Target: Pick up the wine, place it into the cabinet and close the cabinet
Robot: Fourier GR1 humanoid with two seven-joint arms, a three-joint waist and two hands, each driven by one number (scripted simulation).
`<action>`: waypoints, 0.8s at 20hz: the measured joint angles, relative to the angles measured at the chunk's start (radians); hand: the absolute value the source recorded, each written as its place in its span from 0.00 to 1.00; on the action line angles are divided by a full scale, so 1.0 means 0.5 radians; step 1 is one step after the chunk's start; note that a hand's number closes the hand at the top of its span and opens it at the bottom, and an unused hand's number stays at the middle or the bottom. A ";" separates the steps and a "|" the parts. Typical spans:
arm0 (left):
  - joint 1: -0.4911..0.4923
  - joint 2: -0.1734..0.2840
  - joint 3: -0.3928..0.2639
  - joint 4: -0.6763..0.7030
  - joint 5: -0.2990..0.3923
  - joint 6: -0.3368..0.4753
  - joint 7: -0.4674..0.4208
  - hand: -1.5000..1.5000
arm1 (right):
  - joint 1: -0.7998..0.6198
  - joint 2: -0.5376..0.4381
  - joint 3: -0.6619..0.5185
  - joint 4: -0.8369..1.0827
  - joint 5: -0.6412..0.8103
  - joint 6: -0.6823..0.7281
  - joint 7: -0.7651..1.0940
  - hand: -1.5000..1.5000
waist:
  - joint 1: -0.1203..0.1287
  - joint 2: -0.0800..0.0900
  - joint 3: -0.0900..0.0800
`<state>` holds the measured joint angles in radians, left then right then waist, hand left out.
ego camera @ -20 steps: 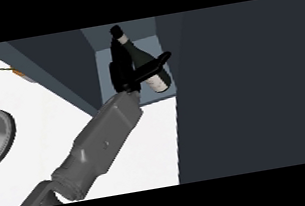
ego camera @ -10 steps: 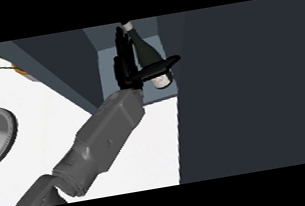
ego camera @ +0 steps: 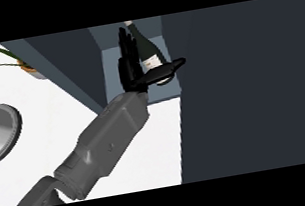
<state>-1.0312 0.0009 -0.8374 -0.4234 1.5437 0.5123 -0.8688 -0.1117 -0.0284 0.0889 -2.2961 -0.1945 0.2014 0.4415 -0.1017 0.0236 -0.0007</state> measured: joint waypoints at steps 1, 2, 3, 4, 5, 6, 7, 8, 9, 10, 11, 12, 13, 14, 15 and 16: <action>0.024 0.000 -0.014 -0.025 0.009 -0.003 -0.014 0.00 | 0.012 -0.012 -0.015 -0.016 -0.021 0.007 0.011 0.00 | 0.007 -0.003 0.000; 0.034 0.000 -0.028 -0.051 0.020 -0.001 -0.015 0.00 | 0.021 -0.011 -0.014 -0.029 -0.016 0.000 0.019 0.00 | 0.015 -0.006 0.000; 0.044 0.001 -0.041 -0.072 0.031 -0.003 -0.016 0.00 | 0.017 -0.014 -0.018 -0.033 -0.017 -0.002 0.024 0.00 | 0.022 -0.007 0.000; 0.040 0.001 -0.054 -0.094 0.036 -0.001 -0.013 0.00 | -0.006 -0.008 -0.017 -0.025 -0.009 -0.020 0.040 0.00 | 0.034 -0.009 0.000; 0.056 0.001 -0.069 -0.112 0.042 -0.010 -0.025 0.00 | -0.008 -0.010 -0.015 -0.028 -0.008 -0.020 0.045 0.00 | 0.041 -0.011 0.000; 0.062 0.002 -0.085 -0.137 0.050 -0.007 -0.029 0.00 | -0.009 -0.008 -0.016 -0.028 -0.004 -0.026 0.047 0.00 | 0.048 -0.012 0.000; 0.043 0.003 -0.092 -0.146 0.060 -0.002 -0.025 0.00 | -0.012 -0.004 -0.006 -0.028 0.007 -0.034 0.057 0.00 | 0.050 -0.013 0.000; 0.058 0.003 -0.113 -0.164 0.063 -0.009 -0.030 0.00 | 0.016 0.001 0.001 -0.035 0.011 -0.032 0.047 0.00 | 0.053 -0.015 0.000; 0.068 0.003 -0.125 -0.178 0.065 -0.014 -0.034 0.00 | 0.031 -0.005 -0.009 -0.047 -0.002 -0.026 0.047 0.00 | 0.061 -0.017 0.001; 0.078 0.002 -0.140 -0.189 0.065 -0.025 -0.044 0.00 | 0.026 -0.013 -0.029 -0.026 -0.013 -0.019 0.036 0.00 | 0.068 -0.018 0.001; 0.106 0.002 -0.160 -0.218 0.061 -0.025 -0.060 0.00 | 0.021 -0.011 -0.024 -0.039 -0.002 -0.031 0.050 0.00 | 0.077 -0.021 0.001; 0.138 0.002 -0.185 -0.260 0.053 -0.022 -0.075 0.00 | 0.032 -0.010 -0.016 -0.056 0.004 -0.037 0.064 0.00 | 0.088 -0.024 0.001; 0.135 0.001 -0.186 -0.246 0.037 -0.040 -0.070 0.00 | 0.043 -0.009 -0.013 -0.057 0.009 -0.038 0.064 0.00 | 0.098 -0.026 0.001; 0.160 0.001 -0.202 -0.259 0.031 -0.043 -0.078 0.00 | 0.054 -0.018 -0.026 -0.090 -0.016 -0.039 0.088 0.00 | 0.103 -0.028 0.001; 0.194 0.002 -0.217 -0.302 0.022 -0.033 -0.096 0.00 | 0.044 -0.005 -0.006 -0.107 0.013 -0.065 0.107 0.00 | 0.112 -0.031 0.001; 0.200 0.004 -0.224 -0.330 0.012 -0.013 -0.098 0.00 | 0.054 -0.013 -0.022 -0.112 0.007 -0.062 0.105 0.00 | 0.120 -0.033 0.001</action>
<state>-0.9310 0.0027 -0.9492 -0.5883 1.5498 0.5057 -0.9178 -0.0845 -0.0348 0.0777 -2.3522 -0.1910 0.1704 0.4939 -0.0417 0.0072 -0.0005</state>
